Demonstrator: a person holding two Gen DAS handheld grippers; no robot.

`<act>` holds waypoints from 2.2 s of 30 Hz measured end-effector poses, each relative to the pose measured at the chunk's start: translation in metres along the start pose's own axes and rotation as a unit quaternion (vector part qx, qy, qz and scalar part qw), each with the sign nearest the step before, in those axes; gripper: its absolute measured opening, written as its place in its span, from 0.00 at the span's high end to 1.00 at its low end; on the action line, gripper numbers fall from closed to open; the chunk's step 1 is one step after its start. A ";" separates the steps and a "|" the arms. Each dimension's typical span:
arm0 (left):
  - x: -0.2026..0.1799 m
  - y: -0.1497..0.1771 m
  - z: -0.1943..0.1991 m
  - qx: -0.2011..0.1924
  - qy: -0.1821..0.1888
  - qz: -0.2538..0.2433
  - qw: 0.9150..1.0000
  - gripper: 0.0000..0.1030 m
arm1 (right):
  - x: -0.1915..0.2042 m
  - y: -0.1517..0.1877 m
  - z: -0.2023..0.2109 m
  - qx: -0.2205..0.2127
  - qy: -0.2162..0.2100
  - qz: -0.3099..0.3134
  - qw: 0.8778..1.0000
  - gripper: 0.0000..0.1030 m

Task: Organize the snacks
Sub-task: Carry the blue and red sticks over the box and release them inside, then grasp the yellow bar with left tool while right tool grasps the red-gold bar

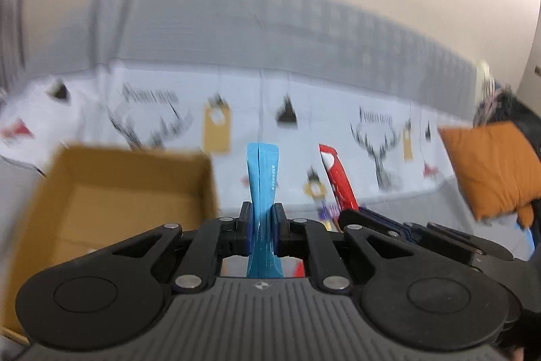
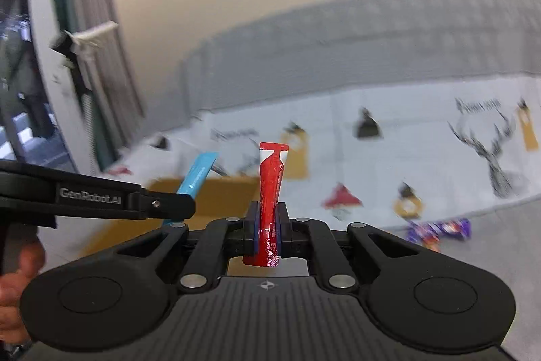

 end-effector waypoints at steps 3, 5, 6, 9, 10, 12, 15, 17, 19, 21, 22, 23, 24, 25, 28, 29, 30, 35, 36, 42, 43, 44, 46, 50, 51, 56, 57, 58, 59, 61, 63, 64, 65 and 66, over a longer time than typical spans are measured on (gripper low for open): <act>0.015 -0.031 0.042 -0.058 -0.016 -0.012 0.998 0.89 | 0.037 -0.027 0.010 -0.025 -0.026 0.014 0.999 0.91; 0.026 -0.049 0.068 -0.095 -0.024 -0.018 0.995 0.89 | 0.062 -0.044 0.019 -0.046 -0.042 0.028 0.998 0.91; 0.031 -0.055 0.079 -0.107 -0.029 -0.019 0.994 0.89 | 0.075 -0.052 0.023 -0.055 -0.052 0.035 0.997 0.91; 0.048 -0.064 0.102 -0.129 -0.037 -0.012 0.991 0.89 | 0.104 -0.066 0.029 -0.072 -0.077 0.052 0.993 0.91; 0.054 -0.064 0.105 -0.132 -0.040 -0.011 0.990 0.89 | 0.113 -0.069 0.028 -0.074 -0.084 0.056 0.992 0.91; 0.065 -0.059 0.108 -0.131 -0.051 -0.011 0.990 0.89 | 0.126 -0.069 0.024 -0.074 -0.094 0.068 0.990 0.91; 0.086 -0.041 0.099 -0.112 -0.063 0.004 0.992 0.89 | 0.137 -0.057 0.011 -0.060 -0.106 0.068 0.990 0.91; 0.101 -0.025 0.084 -0.090 -0.070 0.017 0.993 0.89 | 0.139 -0.044 0.000 -0.041 -0.108 0.065 0.991 0.91; 0.111 -0.010 0.072 -0.072 -0.074 0.025 0.994 0.89 | 0.139 -0.030 -0.009 -0.021 -0.112 0.056 0.992 0.91; 0.123 0.007 0.058 -0.053 -0.080 0.032 0.995 0.89 | 0.136 -0.012 -0.021 0.001 -0.109 0.057 0.992 0.91; 0.128 0.014 0.052 -0.044 -0.081 0.037 0.995 0.89 | 0.135 -0.004 -0.026 0.010 -0.108 0.056 0.992 0.91; 0.134 0.025 0.043 -0.032 -0.083 0.040 0.995 0.89 | 0.132 0.005 -0.033 0.023 -0.107 0.052 0.993 0.91; 0.140 0.032 0.036 -0.022 -0.086 0.043 0.995 0.89 | 0.130 0.013 -0.037 0.033 -0.106 0.050 0.993 0.91; 0.145 0.041 0.029 -0.013 -0.089 0.046 0.995 0.89 | 0.128 0.021 -0.043 0.044 -0.104 0.049 0.992 0.91; 0.162 0.071 0.006 0.024 -0.100 0.053 0.993 0.89 | 0.124 0.050 -0.060 0.078 -0.099 0.039 0.991 0.91; 0.168 0.080 -0.002 0.037 -0.104 0.056 0.992 0.89 | 0.122 0.060 -0.066 0.089 -0.098 0.038 0.991 0.91; 0.172 0.089 -0.008 0.050 -0.105 0.060 0.991 0.89 | 0.122 0.068 -0.072 0.098 -0.098 0.038 0.990 0.91; 0.192 0.131 -0.026 0.103 -0.117 0.077 0.985 0.89 | 0.122 0.113 -0.095 0.156 -0.096 0.036 0.982 0.91; 0.194 0.134 -0.027 0.107 -0.118 0.076 0.984 0.89 | 0.122 0.121 -0.098 0.166 -0.096 0.037 0.981 0.91; 0.195 0.135 -0.022 0.106 -0.116 0.073 0.985 0.83 | 0.124 0.145 -0.102 0.193 -0.102 0.029 0.975 0.87; 0.193 0.132 -0.020 0.105 -0.116 0.069 0.985 0.77 | 0.125 0.143 -0.100 0.192 -0.107 0.028 0.975 0.85; 0.189 0.126 -0.017 0.102 -0.118 0.067 0.985 0.47 | 0.126 0.140 -0.099 0.189 -0.112 0.024 0.975 0.74; 0.186 0.112 -0.009 0.082 -0.143 0.066 0.984 0.13 | 0.119 0.128 -0.093 0.172 -0.108 0.015 0.979 0.45; 0.147 0.084 -0.004 0.035 -0.092 0.028 0.995 0.08 | 0.088 0.099 -0.075 0.122 -0.095 -0.017 0.988 0.42; 0.134 0.079 -0.006 0.028 -0.082 0.016 0.996 0.08 | 0.077 0.092 -0.069 0.108 -0.085 -0.022 0.990 0.41; 0.060 0.072 -0.037 0.024 -0.019 -0.027 0.999 0.08 | 0.011 0.068 -0.043 0.052 -0.031 -0.035 0.998 0.40; 0.046 0.072 -0.044 0.024 -0.007 -0.038 0.999 0.08 | -0.004 0.066 -0.040 0.046 -0.018 -0.034 0.998 0.40; 0.031 0.073 -0.053 0.023 0.007 -0.053 0.998 0.08 | -0.020 0.064 -0.038 0.043 -0.005 -0.034 0.999 0.40; 0.013 0.073 -0.063 0.023 0.020 -0.070 0.997 0.08 | -0.035 0.062 -0.036 0.039 0.005 -0.033 0.999 0.40; -0.017 0.079 -0.088 0.032 0.047 -0.105 0.993 0.08 | -0.065 0.060 -0.033 0.030 0.026 -0.026 0.999 0.40; -0.044 0.088 -0.116 0.048 0.072 -0.145 0.986 0.08 | -0.094 0.058 -0.033 0.026 0.043 -0.019 0.999 0.40; -0.055 0.091 -0.129 0.050 0.079 -0.165 0.982 0.08 | -0.107 0.059 -0.034 0.025 0.049 -0.013 0.998 0.40; -0.066 0.097 -0.147 0.054 0.088 -0.188 0.977 0.08 | -0.121 0.060 -0.037 0.027 0.056 -0.004 0.998 0.40; -0.074 0.102 -0.162 0.061 0.094 -0.203 0.973 0.08 | -0.131 0.063 -0.040 0.032 0.063 0.007 0.997 0.40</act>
Point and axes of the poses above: each gripper's, at about its wrist camera, not at the fingertips, and z roughly against the way its jaws point, x to its left, y to its underside, the point moved 8 cm from there along -z, roughly the way its jaws point, and after that the axes turned 12 degrees about -x, right-handed, at the moved point
